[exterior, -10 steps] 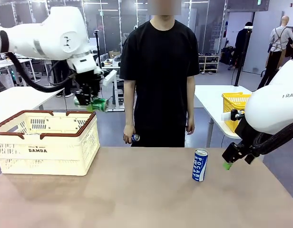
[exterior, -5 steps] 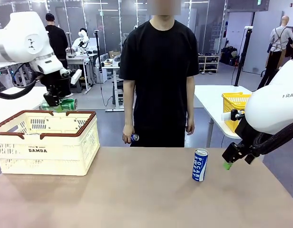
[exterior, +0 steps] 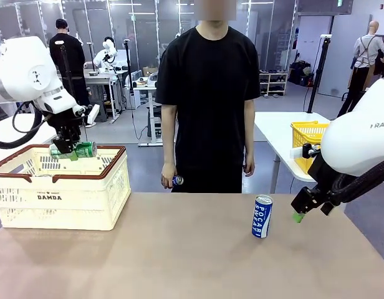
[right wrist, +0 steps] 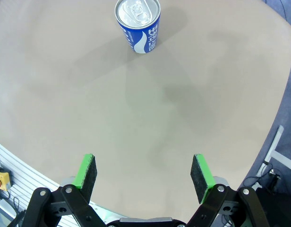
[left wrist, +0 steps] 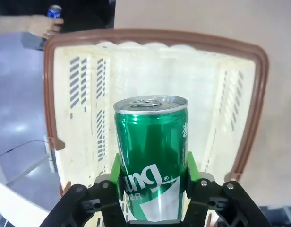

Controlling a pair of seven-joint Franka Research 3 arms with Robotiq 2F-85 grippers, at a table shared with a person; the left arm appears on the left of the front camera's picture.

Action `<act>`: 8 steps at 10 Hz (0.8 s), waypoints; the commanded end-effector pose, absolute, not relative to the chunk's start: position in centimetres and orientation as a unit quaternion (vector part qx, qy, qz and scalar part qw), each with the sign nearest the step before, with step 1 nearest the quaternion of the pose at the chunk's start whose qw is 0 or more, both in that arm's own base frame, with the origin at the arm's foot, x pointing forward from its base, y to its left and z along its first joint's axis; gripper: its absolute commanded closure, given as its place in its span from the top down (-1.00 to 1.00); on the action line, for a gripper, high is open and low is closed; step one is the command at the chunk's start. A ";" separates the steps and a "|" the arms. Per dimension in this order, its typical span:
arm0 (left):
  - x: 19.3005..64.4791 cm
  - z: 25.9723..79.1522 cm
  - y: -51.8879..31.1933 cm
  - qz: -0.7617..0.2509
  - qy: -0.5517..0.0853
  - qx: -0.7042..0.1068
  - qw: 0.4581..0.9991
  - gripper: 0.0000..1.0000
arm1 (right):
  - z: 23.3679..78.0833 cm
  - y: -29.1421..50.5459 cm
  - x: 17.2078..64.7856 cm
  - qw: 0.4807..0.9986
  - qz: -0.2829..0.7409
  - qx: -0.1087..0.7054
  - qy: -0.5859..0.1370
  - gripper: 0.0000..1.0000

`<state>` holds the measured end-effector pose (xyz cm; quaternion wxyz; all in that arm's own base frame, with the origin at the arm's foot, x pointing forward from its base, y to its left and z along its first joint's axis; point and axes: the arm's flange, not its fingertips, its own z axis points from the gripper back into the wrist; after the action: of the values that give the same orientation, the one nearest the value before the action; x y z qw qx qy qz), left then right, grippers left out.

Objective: Place the drinks into the Shopping basket.
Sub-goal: Pick up one drink and place it into the Shopping basket.

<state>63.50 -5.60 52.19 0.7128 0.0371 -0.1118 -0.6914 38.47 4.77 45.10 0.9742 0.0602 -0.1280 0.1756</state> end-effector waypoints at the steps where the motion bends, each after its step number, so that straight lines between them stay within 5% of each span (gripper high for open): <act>1: 63.4 50.5 -4.6 -0.689 -0.135 0.036 0.711 0.15 | 45.2 4.7 38.5 0.973 0.183 0.062 -0.126 1.00; 8: 65.6 43.3 -2.9 -0.719 -0.123 0.012 0.684 0.15 | 45.2 4.7 38.5 0.973 0.183 0.062 -0.126 1.00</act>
<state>65.54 -3.35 43.43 0.6928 0.0194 -0.1004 -0.7139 38.47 4.77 45.10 0.9742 0.0602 -0.1281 0.1757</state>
